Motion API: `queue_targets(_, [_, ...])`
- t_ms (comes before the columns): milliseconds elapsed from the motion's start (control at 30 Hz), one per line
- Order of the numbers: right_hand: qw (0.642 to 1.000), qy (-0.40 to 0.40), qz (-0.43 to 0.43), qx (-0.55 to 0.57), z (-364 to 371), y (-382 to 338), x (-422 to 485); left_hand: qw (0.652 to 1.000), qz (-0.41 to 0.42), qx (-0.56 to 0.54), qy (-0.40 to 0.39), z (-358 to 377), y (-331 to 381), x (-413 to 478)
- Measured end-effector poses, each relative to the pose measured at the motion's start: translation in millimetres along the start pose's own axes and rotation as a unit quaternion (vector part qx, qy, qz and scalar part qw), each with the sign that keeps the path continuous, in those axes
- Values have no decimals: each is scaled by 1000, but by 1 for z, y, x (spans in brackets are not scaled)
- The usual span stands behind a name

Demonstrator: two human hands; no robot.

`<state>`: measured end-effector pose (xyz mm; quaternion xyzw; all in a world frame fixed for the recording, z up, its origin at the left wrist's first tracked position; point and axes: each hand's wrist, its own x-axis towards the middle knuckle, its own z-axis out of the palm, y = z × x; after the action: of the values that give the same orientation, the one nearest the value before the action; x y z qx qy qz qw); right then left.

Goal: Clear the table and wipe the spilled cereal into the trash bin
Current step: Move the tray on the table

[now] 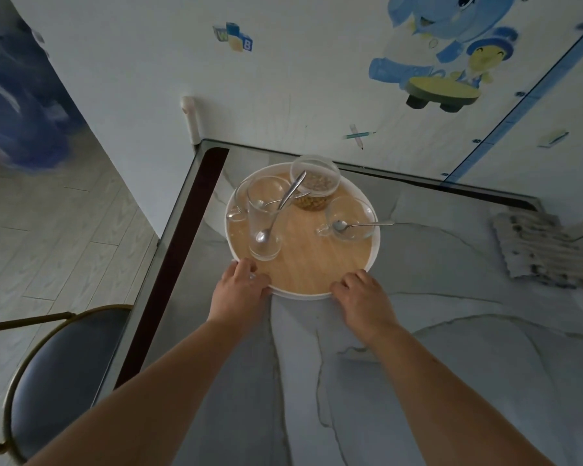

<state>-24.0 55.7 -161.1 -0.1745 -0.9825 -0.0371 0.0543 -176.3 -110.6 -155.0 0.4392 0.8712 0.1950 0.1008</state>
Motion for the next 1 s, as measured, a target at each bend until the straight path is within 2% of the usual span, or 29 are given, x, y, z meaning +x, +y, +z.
queue_targets(167, [1000, 14, 1, 14, 1, 6, 18, 1000, -9, -14, 14, 1, -1, 20])
queue_targets(333, [997, -40, 48, 49, 5, 7, 32, 998, -60, -27, -24, 3, -2, 34])
queue_targets(567, [997, -31, 37, 63, 10, 7, 48, 996, -72, 41, -30, -5, -2, 45])
queue_targets(800, [996, -40, 61, 47, 6, 6, 61, 989, -81, 94, -84, -13, 3, 59])
queue_targets(900, [993, -79, 85, 37, -2, 3, 65, 988, -94, 65, -106, -17, 5, 58])
queue_targets(1000, [981, -109, 125, 102, -10, -3, 54, 988, -92, 41, -118, -23, 9, 48])
